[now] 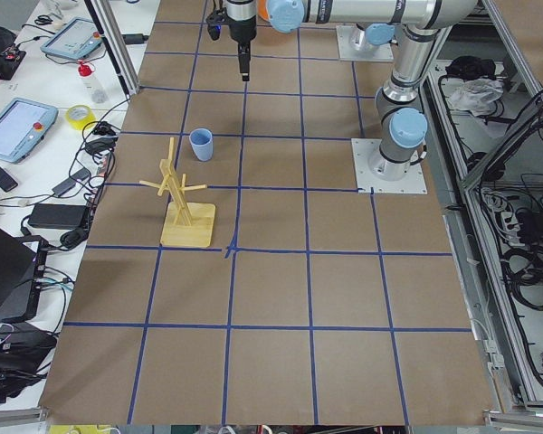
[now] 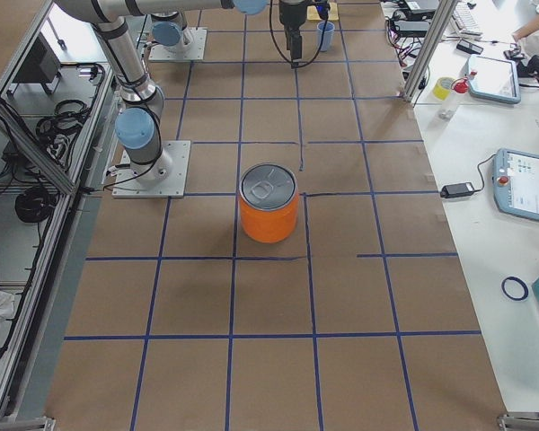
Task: Flip cup
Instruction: 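Set the upright cup on the table and open the left gripper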
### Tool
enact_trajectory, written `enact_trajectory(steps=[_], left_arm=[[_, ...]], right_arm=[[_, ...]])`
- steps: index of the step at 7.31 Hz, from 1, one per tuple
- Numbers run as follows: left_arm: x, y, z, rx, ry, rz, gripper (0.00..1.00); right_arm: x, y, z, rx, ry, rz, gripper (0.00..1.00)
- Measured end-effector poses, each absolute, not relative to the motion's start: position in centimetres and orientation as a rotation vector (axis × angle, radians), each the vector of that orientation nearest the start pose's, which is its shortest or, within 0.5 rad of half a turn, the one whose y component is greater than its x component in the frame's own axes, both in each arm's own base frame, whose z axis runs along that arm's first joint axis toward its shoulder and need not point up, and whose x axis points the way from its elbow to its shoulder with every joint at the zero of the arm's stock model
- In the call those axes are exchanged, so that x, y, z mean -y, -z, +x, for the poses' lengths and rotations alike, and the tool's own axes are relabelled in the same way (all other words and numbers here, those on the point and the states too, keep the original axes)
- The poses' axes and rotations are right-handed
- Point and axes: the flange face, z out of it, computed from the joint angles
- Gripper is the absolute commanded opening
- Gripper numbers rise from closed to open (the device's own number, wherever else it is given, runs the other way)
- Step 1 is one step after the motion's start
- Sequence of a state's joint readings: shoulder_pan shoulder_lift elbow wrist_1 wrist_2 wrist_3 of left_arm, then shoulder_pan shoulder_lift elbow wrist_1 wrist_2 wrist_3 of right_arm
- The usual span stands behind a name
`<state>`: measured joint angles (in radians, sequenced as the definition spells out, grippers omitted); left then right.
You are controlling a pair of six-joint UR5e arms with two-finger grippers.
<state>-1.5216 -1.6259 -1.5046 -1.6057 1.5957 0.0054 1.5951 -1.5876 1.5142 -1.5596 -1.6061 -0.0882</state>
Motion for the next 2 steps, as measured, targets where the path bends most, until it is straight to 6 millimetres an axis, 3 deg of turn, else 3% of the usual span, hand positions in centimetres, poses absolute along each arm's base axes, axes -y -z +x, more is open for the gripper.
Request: enact_trajectory(steps=[2], left_arm=[[51.31,-48.85,-10.55,-3.121,-0.041,-0.066,1.0]], right_arm=[[48.65,-52.38,14.16,-3.172,0.099,-0.178,1.0]])
